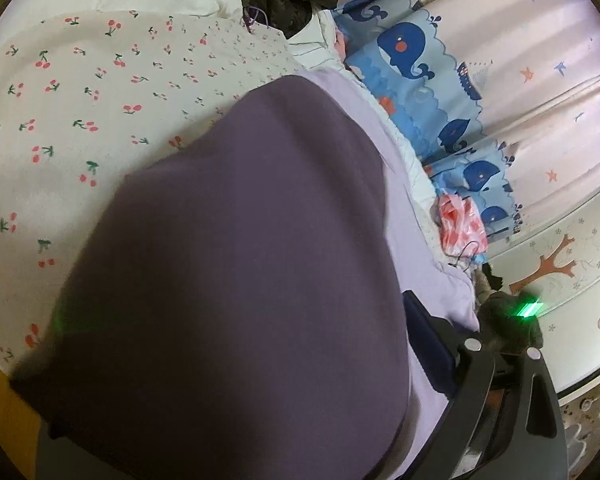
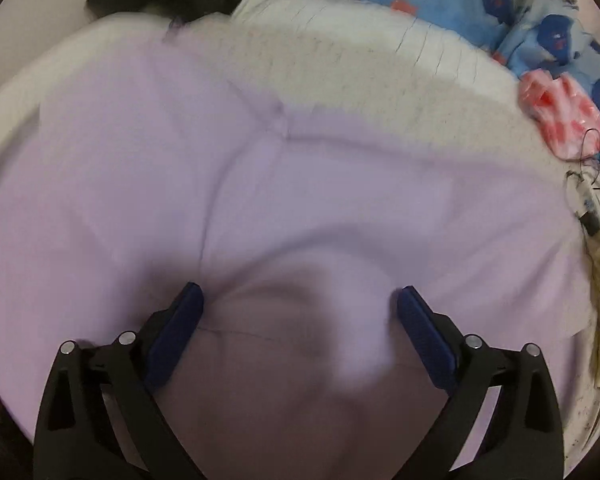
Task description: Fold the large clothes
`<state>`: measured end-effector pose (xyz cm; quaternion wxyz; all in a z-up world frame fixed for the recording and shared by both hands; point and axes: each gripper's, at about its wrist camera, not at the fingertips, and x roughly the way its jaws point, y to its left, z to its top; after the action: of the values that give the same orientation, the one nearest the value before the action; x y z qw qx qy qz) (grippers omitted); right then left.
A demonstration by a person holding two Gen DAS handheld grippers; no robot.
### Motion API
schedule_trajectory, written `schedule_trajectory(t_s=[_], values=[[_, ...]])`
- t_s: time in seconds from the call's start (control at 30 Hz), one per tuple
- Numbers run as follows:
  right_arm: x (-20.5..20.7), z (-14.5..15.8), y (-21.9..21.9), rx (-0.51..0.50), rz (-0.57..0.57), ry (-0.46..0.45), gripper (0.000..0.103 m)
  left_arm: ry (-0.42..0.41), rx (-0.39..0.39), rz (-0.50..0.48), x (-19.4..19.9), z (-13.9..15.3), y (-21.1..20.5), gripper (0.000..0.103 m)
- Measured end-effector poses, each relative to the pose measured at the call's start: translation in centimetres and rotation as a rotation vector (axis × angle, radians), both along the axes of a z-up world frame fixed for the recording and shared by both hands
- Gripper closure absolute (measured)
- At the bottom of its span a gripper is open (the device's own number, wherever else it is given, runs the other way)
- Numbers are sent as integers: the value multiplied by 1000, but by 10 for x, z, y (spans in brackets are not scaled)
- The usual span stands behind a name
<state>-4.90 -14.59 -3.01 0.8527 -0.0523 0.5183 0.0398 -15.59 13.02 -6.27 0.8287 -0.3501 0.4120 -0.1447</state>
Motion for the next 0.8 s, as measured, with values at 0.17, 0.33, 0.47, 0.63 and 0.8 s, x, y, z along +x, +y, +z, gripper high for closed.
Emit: schedule_trajectory(t_s=[0.17,0.33,0.47,0.63,0.8], values=[[-39,56,-6,45,-78,-105,9,-3,3,11,0,1,2,11],[-61,20,2,-3,-67,17,8,-2,-17,30,-1,0,3,11],[-79,45,5,81,-66,-138,9,7,13,62,-4,2,4,11],[-78,2,33,-7,-3,-102,6,-67,64,121,-8,23,1,18],[-83,-2,36,-15,0,-139,6,-314,155,15,-18,94,-45,31]])
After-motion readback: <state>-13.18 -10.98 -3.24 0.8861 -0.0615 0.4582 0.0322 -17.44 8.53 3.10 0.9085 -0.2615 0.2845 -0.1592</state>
